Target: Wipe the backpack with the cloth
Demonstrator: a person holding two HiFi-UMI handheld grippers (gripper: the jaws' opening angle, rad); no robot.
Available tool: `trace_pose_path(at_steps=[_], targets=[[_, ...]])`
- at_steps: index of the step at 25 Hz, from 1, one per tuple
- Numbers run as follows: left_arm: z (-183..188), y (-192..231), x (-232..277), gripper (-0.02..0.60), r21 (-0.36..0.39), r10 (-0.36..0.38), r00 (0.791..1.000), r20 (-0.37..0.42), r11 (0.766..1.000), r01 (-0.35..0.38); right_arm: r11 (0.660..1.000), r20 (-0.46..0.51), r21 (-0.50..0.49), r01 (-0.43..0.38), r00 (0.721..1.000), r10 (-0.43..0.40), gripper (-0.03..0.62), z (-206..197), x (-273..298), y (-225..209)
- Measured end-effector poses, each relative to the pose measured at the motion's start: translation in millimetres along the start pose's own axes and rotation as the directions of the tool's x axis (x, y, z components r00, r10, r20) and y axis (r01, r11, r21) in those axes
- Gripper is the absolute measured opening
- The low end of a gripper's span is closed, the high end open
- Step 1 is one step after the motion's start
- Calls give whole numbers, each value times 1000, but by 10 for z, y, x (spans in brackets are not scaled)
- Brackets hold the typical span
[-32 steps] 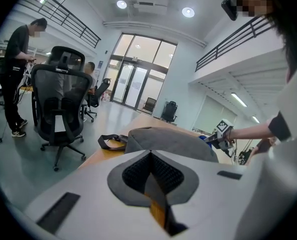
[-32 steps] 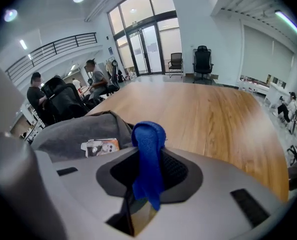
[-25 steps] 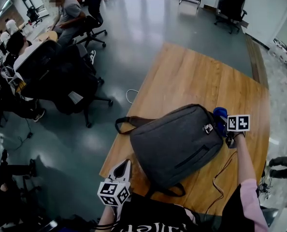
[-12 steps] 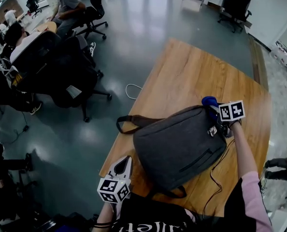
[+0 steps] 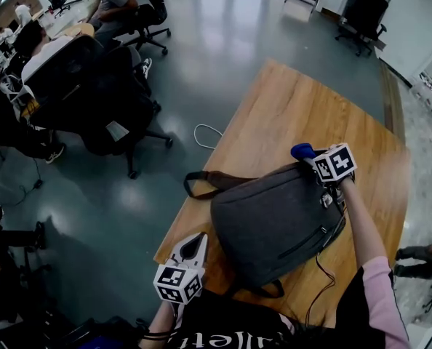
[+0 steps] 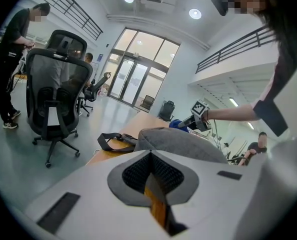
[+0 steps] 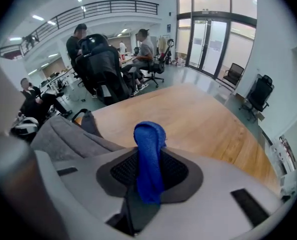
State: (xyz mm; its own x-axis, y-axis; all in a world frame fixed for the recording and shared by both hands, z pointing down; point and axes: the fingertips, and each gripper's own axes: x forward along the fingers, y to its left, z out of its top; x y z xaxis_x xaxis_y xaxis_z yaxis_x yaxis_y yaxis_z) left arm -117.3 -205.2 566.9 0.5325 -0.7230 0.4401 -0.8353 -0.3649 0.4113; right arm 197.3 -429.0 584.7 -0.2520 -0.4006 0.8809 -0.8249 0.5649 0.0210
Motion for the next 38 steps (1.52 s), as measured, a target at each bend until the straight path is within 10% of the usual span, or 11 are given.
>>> trace_pose_path(at_steps=[21,38], targets=[[-12,337,-503,-2,-78,102,990,95,992,-94,867,-10,-383,-319,940,341,104,750,-129,2790],[-59,146,-792,-2,-62,110,986,127,993,-103,889,141,-329,-318,915,379,104,342,-787,3114]])
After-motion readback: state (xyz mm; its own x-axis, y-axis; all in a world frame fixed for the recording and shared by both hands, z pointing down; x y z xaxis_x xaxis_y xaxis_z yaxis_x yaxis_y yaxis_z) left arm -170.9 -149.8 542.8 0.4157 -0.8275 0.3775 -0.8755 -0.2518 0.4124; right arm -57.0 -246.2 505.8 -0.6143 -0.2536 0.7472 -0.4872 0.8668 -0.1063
